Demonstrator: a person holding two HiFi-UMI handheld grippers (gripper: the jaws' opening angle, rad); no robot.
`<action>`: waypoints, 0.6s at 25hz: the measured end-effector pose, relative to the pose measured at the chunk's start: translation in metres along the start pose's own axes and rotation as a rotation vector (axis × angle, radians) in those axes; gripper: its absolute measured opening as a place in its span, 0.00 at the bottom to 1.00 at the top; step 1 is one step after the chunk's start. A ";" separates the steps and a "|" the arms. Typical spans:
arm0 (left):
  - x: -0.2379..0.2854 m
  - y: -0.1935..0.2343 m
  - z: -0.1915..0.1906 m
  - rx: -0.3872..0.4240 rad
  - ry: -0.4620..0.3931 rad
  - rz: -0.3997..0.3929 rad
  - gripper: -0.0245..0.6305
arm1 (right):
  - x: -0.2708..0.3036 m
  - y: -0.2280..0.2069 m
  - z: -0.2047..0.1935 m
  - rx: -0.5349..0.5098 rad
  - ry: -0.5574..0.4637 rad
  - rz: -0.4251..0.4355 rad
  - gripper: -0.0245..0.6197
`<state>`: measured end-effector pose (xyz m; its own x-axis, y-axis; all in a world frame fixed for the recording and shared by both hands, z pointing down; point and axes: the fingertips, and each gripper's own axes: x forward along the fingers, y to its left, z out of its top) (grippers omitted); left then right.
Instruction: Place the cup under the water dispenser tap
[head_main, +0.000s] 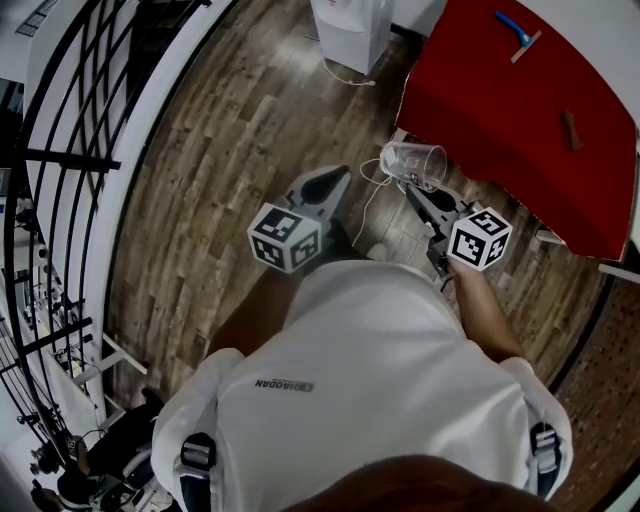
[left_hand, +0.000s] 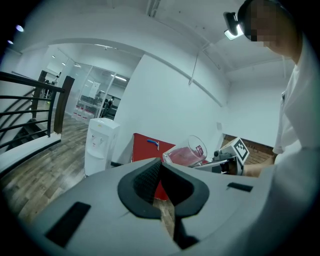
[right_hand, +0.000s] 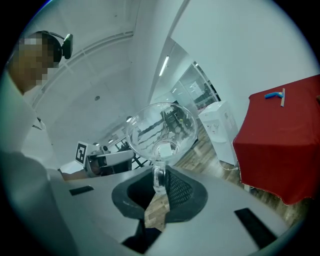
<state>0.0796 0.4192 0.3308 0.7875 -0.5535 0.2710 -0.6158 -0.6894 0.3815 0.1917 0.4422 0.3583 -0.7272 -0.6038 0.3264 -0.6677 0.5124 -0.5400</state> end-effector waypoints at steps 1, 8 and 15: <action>0.002 0.004 0.001 -0.003 0.000 0.002 0.03 | 0.003 -0.003 0.001 0.004 0.005 -0.002 0.11; 0.015 0.048 0.008 -0.042 0.010 0.030 0.03 | 0.036 -0.024 0.013 0.026 0.042 -0.013 0.11; 0.018 0.100 0.014 -0.082 0.012 0.066 0.03 | 0.082 -0.030 0.018 0.032 0.093 -0.002 0.11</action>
<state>0.0317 0.3341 0.3617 0.7459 -0.5906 0.3079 -0.6626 -0.6106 0.4338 0.1552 0.3664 0.3869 -0.7387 -0.5446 0.3970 -0.6646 0.4909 -0.5633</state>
